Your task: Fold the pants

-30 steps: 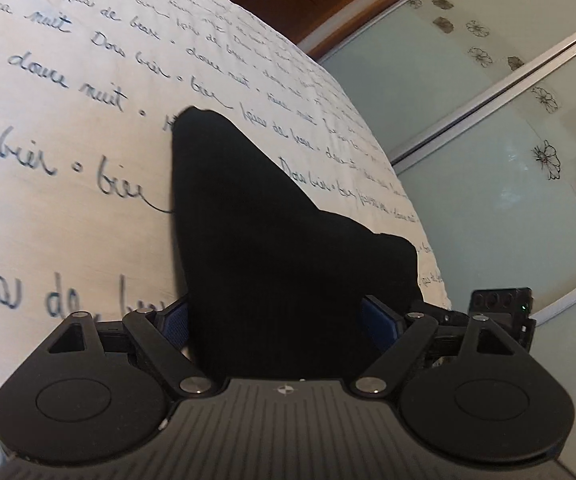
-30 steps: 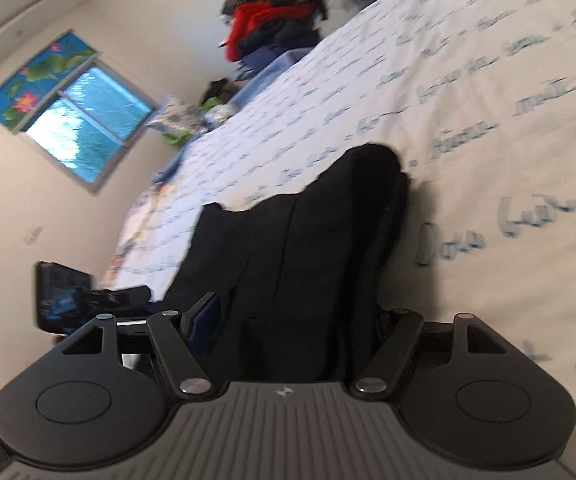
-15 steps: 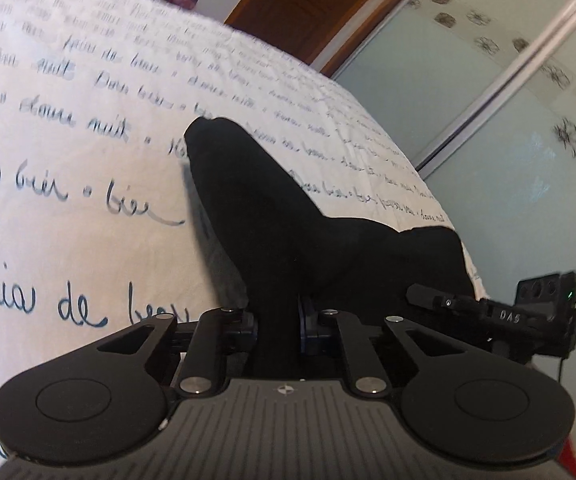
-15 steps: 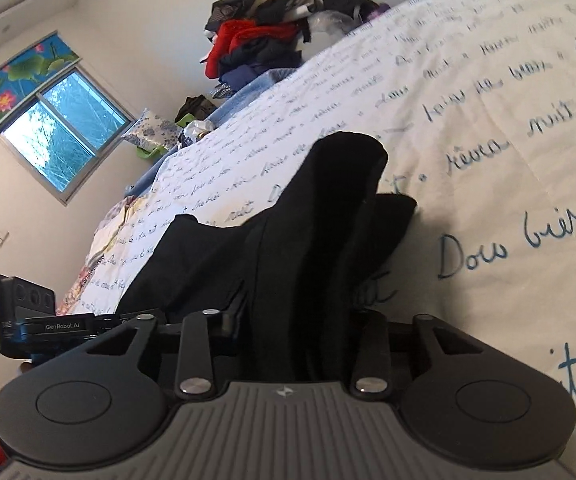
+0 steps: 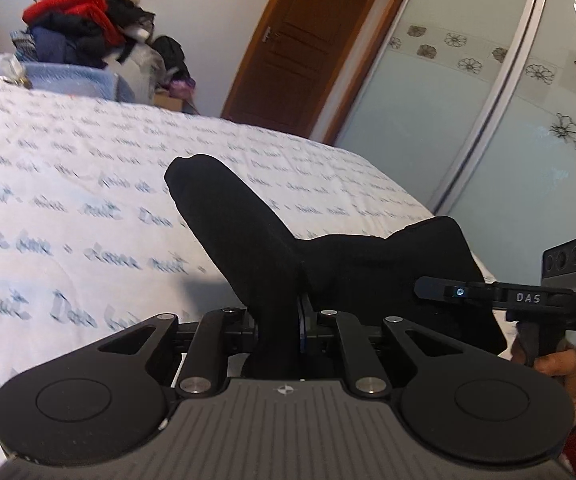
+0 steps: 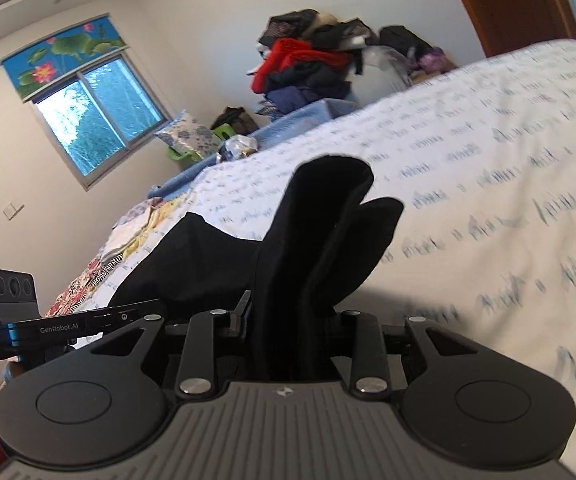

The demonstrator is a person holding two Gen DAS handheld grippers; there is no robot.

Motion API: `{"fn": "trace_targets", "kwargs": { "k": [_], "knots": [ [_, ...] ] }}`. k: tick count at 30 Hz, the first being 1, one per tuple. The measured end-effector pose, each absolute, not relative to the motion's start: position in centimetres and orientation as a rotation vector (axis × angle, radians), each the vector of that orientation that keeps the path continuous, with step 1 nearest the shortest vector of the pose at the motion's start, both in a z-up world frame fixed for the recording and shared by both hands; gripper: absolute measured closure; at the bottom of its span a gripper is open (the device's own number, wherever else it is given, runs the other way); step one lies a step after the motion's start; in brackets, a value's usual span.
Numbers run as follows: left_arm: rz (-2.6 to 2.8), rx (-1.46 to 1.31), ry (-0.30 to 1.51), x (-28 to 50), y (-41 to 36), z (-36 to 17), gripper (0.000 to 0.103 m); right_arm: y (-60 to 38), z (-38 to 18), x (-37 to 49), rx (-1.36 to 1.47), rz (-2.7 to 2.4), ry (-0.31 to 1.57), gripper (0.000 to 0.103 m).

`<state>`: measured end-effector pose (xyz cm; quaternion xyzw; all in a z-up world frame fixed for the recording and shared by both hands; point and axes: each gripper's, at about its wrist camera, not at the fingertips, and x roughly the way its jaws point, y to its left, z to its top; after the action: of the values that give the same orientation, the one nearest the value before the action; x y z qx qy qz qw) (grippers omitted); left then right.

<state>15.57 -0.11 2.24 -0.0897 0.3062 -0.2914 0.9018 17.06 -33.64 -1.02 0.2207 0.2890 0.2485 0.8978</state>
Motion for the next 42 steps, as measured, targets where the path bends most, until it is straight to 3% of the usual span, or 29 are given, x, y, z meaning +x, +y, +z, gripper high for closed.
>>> {"fn": "trace_targets", "kwargs": {
  "k": [10,14,17,25,27,29,36,40,42],
  "knots": [
    [-0.458,-0.208,0.727,20.9,2.8,0.5,0.084,-28.6,-3.2,24.0,0.356,0.439,0.669,0.072],
    [-0.445,-0.242,0.752,21.1,3.5,-0.7,0.079,-29.5,-4.8,24.4,0.414,0.391,0.712,0.057],
    [-0.415,-0.248,0.775,20.8,3.9,-1.0,0.068,-30.2,-4.8,23.7,0.401,0.367,0.722,0.045],
    [-0.298,-0.219,0.755,17.0,4.7,0.7,0.063,-30.0,-1.0,17.7,0.212,0.217,0.543,0.040],
    [-0.296,-0.226,0.765,15.9,4.6,0.6,0.063,-29.0,-0.4,16.2,0.207,0.313,0.504,0.034],
    [-0.283,-0.200,0.776,15.4,4.1,0.0,0.063,-27.6,-0.3,15.5,0.183,0.410,0.515,0.028],
    [-0.226,-0.161,0.773,14.9,3.5,-0.1,0.065,-24.2,-2.1,16.2,-0.015,0.317,0.634,0.028],
    [-0.186,-0.126,0.764,14.1,2.9,0.2,0.062,-24.2,-1.8,15.1,0.070,0.378,0.609,0.026],
    [-0.175,-0.108,0.763,13.7,2.3,0.2,0.054,-23.2,-2.6,15.5,0.023,0.363,0.627,0.022]
  ]
}}
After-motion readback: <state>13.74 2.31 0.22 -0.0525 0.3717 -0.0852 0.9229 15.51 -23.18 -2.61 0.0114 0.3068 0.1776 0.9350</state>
